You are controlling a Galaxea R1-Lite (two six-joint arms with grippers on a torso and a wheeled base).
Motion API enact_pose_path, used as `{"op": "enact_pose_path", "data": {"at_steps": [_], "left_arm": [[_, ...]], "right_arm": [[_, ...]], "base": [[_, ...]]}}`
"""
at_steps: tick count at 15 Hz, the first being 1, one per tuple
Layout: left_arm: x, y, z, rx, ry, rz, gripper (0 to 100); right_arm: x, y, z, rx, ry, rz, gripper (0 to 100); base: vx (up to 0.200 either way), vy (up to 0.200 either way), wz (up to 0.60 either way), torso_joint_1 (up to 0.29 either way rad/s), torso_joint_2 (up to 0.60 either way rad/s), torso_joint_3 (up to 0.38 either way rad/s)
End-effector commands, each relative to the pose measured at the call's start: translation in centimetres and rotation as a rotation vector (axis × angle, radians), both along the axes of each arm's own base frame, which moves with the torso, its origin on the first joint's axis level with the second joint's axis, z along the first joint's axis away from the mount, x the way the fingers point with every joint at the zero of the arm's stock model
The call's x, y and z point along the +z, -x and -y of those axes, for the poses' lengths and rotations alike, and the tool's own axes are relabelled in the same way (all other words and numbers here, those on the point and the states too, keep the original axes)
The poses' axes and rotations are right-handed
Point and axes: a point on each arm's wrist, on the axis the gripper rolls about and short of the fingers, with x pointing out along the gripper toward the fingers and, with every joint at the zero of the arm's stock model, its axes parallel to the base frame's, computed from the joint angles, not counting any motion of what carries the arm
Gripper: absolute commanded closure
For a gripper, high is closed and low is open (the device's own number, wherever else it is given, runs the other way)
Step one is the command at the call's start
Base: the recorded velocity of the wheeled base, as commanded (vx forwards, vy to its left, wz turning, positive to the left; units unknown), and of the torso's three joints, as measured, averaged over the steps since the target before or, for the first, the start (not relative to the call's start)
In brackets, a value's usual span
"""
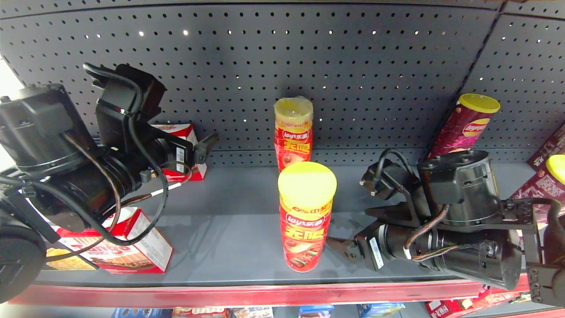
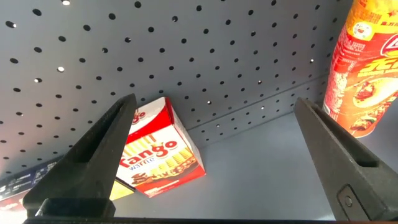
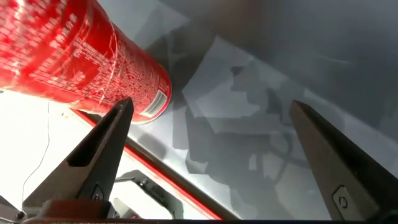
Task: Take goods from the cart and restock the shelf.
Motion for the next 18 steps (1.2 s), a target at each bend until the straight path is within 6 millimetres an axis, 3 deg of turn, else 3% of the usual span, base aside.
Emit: {"op": "enact_pose_path", "data": {"at_steps": [1, 7, 18], "left_arm": [[-0.1, -0.3, 0.1, 0.001, -0.001, -0.003, 0], [0.0, -0.4, 0.2, 0.001, 0.000, -0.002, 0], [0.1, -0.5, 0.1, 0.002, 0.001, 0.003, 0]], "right_arm": [[-0.2, -0.3, -0.4, 0.003, 0.004, -0.004, 0], [0.0, 0.0, 0.3, -0.006, -0.001, 0.001, 0], [-0.2, -1.2, -1.1, -0.001, 0.000, -0.002, 0]], "base": [[0.000, 0.000, 0.00, 0.000, 0.00, 0.000], [0.000, 0.000, 0.00, 0.000, 0.00, 0.000], [0.000, 0.000, 0.00, 0.000, 0.00, 0.000]]}}
